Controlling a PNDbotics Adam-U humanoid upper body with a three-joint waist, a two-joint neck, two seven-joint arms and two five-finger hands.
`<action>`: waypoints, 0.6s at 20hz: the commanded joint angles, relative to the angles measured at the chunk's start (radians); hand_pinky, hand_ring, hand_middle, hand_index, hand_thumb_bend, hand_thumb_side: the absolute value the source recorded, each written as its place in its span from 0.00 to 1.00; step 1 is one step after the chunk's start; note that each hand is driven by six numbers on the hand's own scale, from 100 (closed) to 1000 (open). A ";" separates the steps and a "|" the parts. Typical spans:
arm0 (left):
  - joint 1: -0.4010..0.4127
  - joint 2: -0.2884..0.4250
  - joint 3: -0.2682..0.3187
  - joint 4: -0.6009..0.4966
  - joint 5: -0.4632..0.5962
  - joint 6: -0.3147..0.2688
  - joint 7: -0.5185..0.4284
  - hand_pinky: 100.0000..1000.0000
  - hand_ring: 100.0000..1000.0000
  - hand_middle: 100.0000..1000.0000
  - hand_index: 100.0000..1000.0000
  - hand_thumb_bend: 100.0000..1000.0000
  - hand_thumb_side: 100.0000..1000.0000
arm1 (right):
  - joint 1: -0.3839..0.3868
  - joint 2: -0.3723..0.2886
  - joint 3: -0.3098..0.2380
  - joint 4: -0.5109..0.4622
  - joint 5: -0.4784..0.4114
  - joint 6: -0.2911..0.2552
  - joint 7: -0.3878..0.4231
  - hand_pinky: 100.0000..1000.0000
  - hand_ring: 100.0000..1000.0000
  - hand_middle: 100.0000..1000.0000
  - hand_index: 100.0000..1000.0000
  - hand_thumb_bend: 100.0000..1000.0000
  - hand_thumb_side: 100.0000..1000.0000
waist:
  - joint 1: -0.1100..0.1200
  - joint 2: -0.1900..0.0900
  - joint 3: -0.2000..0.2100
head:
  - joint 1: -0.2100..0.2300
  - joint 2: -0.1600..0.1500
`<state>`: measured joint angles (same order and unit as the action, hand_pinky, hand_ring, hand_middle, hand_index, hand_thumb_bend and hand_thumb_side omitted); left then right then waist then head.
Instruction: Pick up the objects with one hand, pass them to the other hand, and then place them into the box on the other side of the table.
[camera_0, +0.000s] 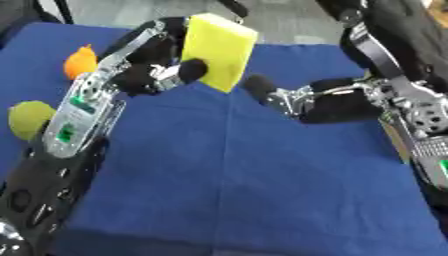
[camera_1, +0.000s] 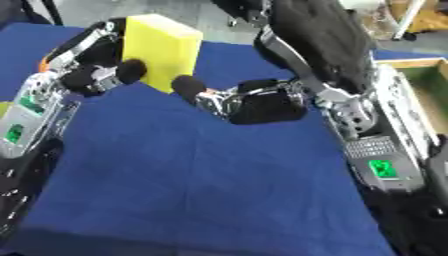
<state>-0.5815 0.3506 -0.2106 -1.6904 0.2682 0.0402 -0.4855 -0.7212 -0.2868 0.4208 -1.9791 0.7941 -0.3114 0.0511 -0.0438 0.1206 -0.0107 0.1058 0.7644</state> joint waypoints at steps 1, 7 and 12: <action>-0.023 0.033 -0.013 -0.002 -0.009 0.000 0.005 0.68 0.57 0.50 0.61 0.48 0.33 | -0.011 -0.021 0.004 -0.021 -0.022 0.011 -0.025 0.94 0.84 0.83 0.90 0.34 0.32 | -0.003 -0.020 0.005 | 0.001 0.002; -0.040 0.051 -0.039 0.013 -0.011 0.003 0.004 0.68 0.57 0.50 0.61 0.49 0.33 | -0.004 -0.045 0.028 -0.021 -0.031 0.044 -0.129 0.94 0.82 0.82 0.90 0.35 0.31 | 0.002 -0.012 0.017 | -0.005 -0.007; -0.055 0.056 -0.059 0.020 -0.007 0.010 0.018 0.68 0.57 0.50 0.61 0.49 0.32 | -0.002 -0.061 0.051 -0.021 -0.031 0.073 -0.222 0.93 0.81 0.80 0.89 0.34 0.29 | 0.005 -0.006 0.026 | -0.011 -0.011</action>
<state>-0.6157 0.3821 -0.2689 -1.6620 0.2588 0.0496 -0.4736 -0.7117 -0.3266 0.4732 -1.9791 0.7687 -0.2450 -0.1470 -0.0435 0.1219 0.0151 0.0995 0.7629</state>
